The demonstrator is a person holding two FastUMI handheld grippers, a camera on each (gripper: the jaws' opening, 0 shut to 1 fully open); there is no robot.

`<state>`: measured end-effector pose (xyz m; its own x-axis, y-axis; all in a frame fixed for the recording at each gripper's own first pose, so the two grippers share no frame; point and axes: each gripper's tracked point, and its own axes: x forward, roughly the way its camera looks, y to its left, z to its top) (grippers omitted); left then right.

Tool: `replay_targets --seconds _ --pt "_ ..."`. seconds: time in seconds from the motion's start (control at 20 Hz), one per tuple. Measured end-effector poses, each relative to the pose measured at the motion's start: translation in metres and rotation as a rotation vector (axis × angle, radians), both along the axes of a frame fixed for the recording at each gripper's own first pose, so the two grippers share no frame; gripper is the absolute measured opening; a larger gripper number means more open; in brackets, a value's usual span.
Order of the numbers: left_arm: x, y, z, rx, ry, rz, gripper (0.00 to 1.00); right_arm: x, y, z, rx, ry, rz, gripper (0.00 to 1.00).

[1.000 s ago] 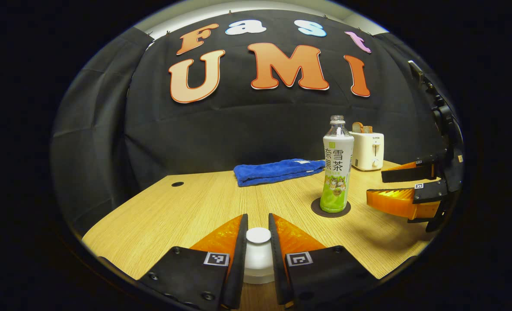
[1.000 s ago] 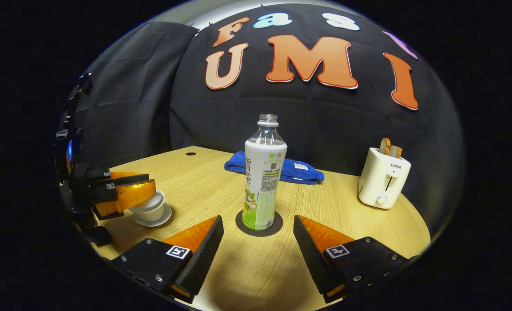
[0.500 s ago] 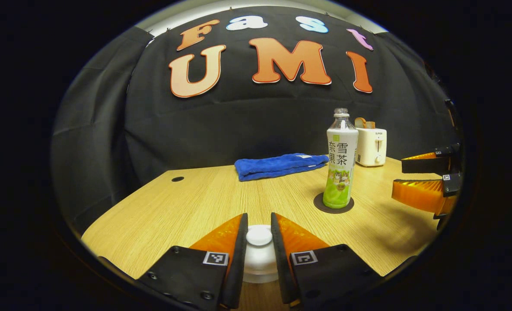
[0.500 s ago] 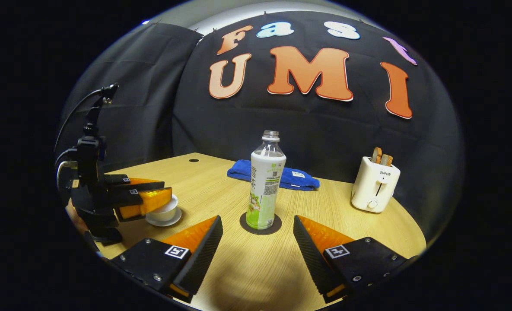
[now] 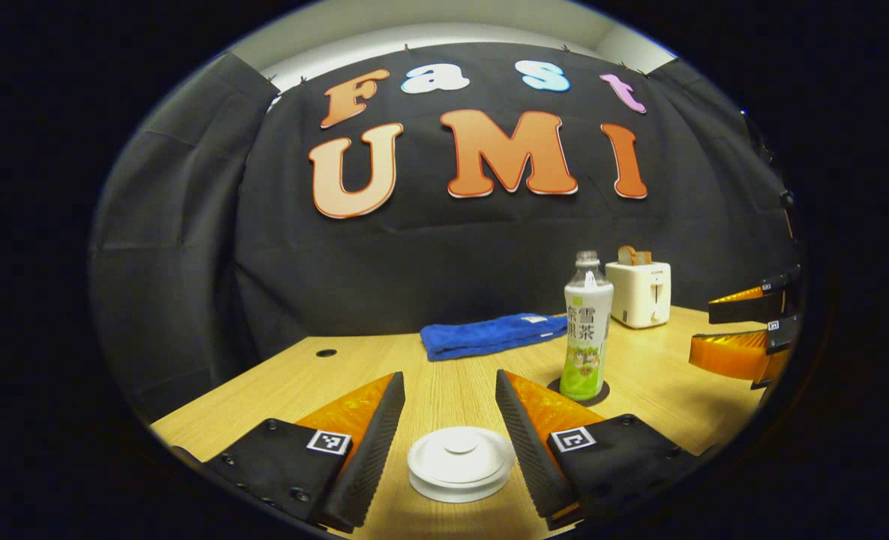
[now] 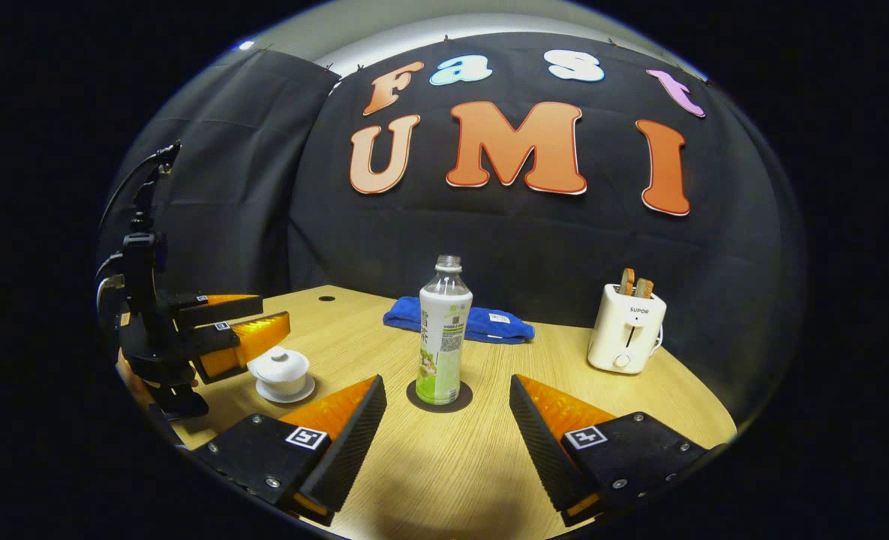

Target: Open the teacup lid with one hand, grasp the water bottle and pour water into the teacup with the other hand; after pouring, place the water bottle on the coaster and then close the teacup lid.

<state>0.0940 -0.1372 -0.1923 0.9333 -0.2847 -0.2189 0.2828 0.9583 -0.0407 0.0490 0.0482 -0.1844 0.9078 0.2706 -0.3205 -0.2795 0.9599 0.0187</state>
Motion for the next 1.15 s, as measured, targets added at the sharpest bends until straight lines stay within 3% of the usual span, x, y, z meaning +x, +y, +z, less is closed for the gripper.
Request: replay_targets --seconds 0.05,0.1,0.25,0.45,0.55,0.7,1.15 --pt "-0.001 0.002 0.006 -0.017 0.003 0.002 0.77 -0.002 -0.001 0.001 0.004 -0.003 -0.003 0.99" --pt "-0.002 0.006 0.013 -0.04 0.005 0.005 0.84 -0.005 -0.001 0.005 0.014 -0.007 -0.004 0.99" --pt "-0.002 0.021 0.046 -0.094 -0.021 0.023 0.84 -0.008 0.0 0.022 0.048 -0.036 -0.013 0.99" --pt "-0.003 0.041 0.079 -0.095 -0.075 0.055 0.93 -0.01 -0.001 0.045 0.066 -0.078 -0.026 0.99" --pt "-0.006 0.052 0.095 -0.101 -0.093 0.083 0.89 -0.011 0.0 0.052 0.073 -0.082 -0.029 0.99" --pt "-0.007 0.056 0.116 -0.154 -0.09 0.083 0.93 -0.015 0.001 0.067 0.066 -0.096 -0.029 0.99" --pt "-0.012 0.055 0.141 -0.134 -0.132 0.072 0.92 -0.013 -0.009 0.103 0.11 -0.174 -0.089 0.99"
